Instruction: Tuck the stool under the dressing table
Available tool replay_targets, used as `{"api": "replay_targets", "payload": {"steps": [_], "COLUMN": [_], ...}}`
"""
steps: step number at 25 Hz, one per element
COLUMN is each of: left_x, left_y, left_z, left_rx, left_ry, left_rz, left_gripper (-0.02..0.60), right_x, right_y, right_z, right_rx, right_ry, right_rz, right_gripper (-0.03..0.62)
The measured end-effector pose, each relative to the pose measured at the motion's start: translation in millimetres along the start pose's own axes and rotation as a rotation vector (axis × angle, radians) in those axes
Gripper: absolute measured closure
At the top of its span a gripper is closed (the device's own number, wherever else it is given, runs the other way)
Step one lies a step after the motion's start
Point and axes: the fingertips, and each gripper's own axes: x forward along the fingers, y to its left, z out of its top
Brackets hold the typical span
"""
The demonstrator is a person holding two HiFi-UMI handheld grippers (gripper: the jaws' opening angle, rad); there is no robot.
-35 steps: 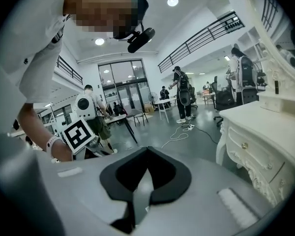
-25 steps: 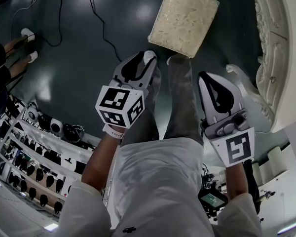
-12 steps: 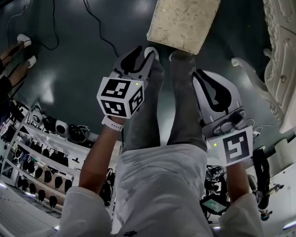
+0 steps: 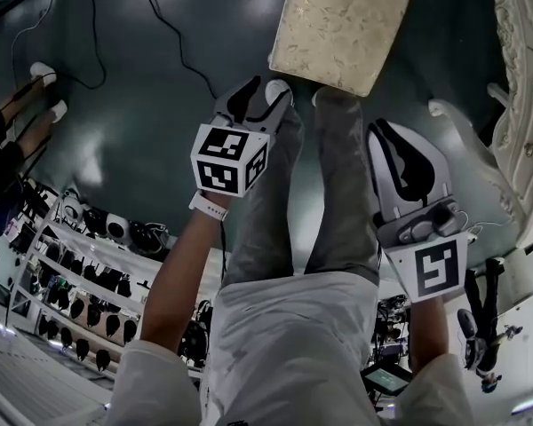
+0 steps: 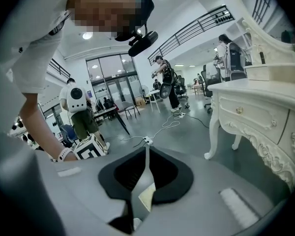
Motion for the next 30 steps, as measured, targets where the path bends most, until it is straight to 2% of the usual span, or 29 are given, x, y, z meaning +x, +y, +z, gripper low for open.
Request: {"api": "replay_targets", "payload": {"steps": [8,13,22,30], "left_x": [34.1,62.5,99.3,126.6], "left_y": [19.5,34.7,46.0,65.0], "left_z": [-19.5,-39.1,-52.4,-61.8], "left_rx": [-0.025,-0.018,-0.009,-0.017], "left_ry": [0.020,0.071,0.107,0.131], "left_rz": [-0.001,0.003,-0.039,-0.040], "left_gripper": [0.348,0.312,0.281,0.262], "right_x": [6.9,9.4,11.0,14.1], "right_y": [-6.9,-16.7,-28.5,-34.6], "right_z": [-24.6,-40.5,-56.2,-68.8], "right_rx": [0.021,0.039,0.062,0.073], "right_ry": [0.018,0.020,0.021,0.038], "right_rz": [0.003,-0.008,-0.020,-0.010], "right_gripper": [0.559,0.559,0.559,0.559]}}
